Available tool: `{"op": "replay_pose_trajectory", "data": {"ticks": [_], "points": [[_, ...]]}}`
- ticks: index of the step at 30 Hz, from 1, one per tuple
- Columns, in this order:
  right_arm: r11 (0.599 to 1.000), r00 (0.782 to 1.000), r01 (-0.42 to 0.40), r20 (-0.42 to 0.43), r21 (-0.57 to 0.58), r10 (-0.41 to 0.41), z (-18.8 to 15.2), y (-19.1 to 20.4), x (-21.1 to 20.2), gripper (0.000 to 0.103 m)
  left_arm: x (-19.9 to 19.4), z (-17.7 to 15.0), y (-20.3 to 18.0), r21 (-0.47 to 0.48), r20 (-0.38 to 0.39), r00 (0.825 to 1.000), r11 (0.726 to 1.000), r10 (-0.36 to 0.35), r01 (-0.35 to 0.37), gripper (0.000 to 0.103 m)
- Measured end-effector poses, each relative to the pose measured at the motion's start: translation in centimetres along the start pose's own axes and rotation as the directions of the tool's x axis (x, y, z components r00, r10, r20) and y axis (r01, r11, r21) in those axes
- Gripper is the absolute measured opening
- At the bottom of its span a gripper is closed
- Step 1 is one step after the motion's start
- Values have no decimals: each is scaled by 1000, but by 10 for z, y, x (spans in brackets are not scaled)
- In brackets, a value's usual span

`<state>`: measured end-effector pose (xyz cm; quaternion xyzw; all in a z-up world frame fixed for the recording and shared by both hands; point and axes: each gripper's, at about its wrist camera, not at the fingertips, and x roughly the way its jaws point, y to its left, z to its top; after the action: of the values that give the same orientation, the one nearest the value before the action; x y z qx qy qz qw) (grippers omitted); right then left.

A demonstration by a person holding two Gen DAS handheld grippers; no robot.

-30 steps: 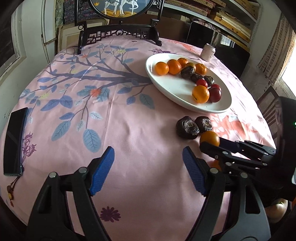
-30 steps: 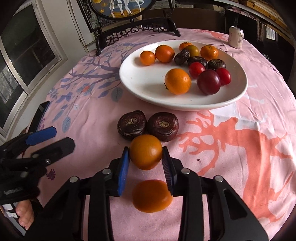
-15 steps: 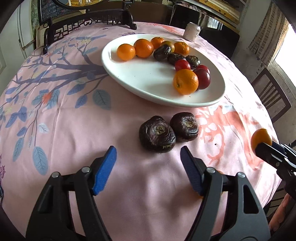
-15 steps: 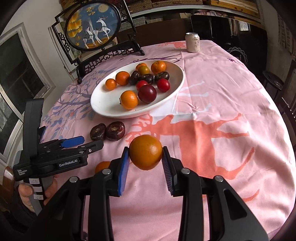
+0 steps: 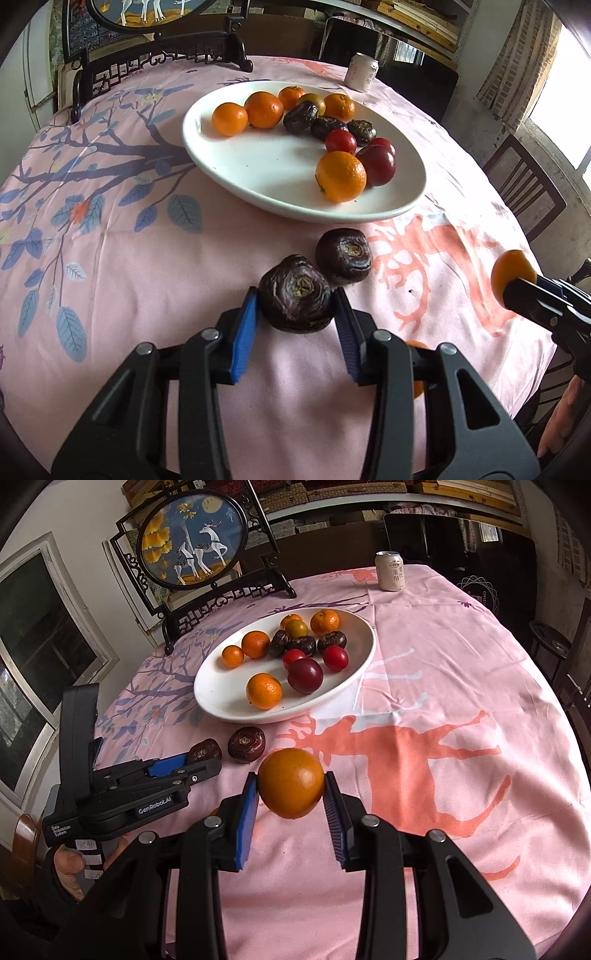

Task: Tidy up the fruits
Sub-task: 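Place the mandarin and brown fruit on the plate, opening both tools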

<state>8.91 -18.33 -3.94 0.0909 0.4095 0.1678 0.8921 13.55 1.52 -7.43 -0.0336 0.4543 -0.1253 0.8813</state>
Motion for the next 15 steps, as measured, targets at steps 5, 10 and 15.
{"op": "replay_pose_trajectory", "data": {"ticks": [5, 10, 15], "points": [[1000, 1000, -4, -5, -8, 4, 0, 5, 2, 36, -29, -12, -3, -2, 22, 999, 999, -33, 33, 41], [1000, 1000, -13, -12, -19, 13, 2, 10, 5, 36, -48, -11, -2, -2, 41, 998, 999, -53, 53, 41], [999, 999, -28, -23, -41, 27, 8, 17, 11, 36, -55, 6, 4, -17, 55, 997, 999, -47, 48, 41]]}}
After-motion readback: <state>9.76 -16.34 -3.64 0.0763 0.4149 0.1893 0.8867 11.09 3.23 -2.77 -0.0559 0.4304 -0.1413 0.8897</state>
